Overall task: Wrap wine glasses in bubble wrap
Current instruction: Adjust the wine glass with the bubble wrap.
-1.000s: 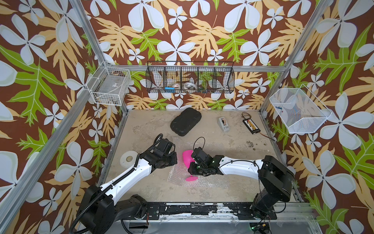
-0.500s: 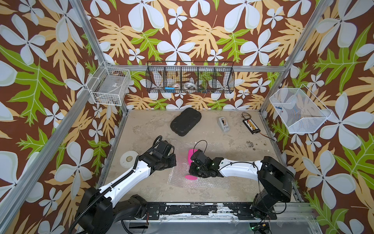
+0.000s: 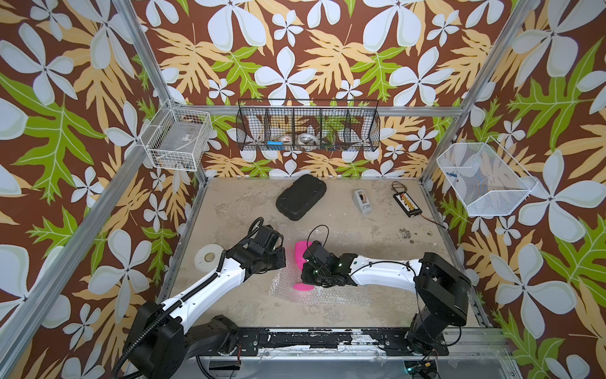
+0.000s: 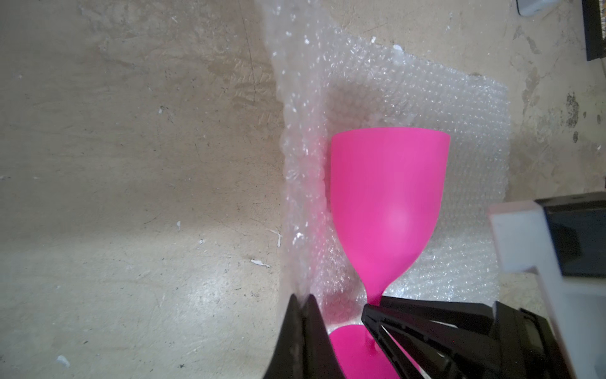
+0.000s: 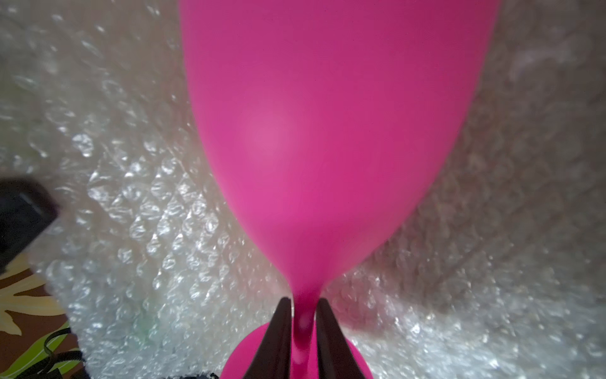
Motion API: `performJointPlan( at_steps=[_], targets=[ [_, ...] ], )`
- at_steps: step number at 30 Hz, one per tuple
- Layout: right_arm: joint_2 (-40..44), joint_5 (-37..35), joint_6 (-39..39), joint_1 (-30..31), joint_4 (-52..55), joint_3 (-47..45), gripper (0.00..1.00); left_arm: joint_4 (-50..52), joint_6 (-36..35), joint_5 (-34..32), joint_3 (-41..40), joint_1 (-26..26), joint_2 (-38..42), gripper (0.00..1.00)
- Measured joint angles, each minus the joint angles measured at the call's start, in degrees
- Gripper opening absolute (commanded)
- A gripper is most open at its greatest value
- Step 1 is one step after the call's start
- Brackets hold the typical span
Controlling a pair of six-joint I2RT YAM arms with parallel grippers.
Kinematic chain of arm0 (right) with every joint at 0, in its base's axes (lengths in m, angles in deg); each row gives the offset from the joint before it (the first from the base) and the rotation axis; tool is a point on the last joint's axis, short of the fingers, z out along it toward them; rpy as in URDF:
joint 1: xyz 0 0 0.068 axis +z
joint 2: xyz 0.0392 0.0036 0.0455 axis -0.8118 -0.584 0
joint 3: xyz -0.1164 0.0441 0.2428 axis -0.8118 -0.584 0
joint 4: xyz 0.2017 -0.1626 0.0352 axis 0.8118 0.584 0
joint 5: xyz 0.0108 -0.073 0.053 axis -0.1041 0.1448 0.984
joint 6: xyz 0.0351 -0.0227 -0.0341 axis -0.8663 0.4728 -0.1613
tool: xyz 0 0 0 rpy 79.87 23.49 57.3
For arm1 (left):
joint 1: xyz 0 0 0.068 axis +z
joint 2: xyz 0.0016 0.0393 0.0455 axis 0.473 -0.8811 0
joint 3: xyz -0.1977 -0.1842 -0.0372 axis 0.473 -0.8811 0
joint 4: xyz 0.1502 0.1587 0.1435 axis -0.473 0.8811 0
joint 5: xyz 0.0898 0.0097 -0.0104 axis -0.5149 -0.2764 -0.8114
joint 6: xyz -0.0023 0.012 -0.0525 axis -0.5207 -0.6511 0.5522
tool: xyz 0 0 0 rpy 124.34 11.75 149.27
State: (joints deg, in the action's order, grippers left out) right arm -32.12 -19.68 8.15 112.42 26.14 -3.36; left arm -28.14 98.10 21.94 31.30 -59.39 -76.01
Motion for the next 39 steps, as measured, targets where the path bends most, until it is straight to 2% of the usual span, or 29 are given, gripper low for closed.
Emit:
performJointPlan(
  at_steps=[4, 17, 24, 33, 39],
  targets=[
    [-1.07, 0.28, 1.11, -0.26, 0.04, -0.28, 0.24, -0.02, -0.94, -0.61, 0.2, 0.0, -0.02, 0.0],
    [-1.64, 0.39, 3.58, -0.74, 1.36, 1.03, 0.22, -0.13, -3.23, -0.79, 1.16, 0.02, 0.63, 0.0],
    [-1.73, 0.61, 4.39, -0.94, 1.86, 1.38, 0.3, -0.44, -4.0, 0.28, 0.76, 0.0, 0.74, 0.0],
    [3.23, 0.83, 5.66, -1.49, 3.52, 1.92, 0.4, -0.52, 0.48, 0.66, -0.52, 0.0, 1.73, 0.0],
    [7.34, 1.46, 7.23, -2.8, 5.2, 1.05, 0.41, -0.55, 3.23, 0.68, 0.39, -1.01, 1.95, 0.0]
  ],
)
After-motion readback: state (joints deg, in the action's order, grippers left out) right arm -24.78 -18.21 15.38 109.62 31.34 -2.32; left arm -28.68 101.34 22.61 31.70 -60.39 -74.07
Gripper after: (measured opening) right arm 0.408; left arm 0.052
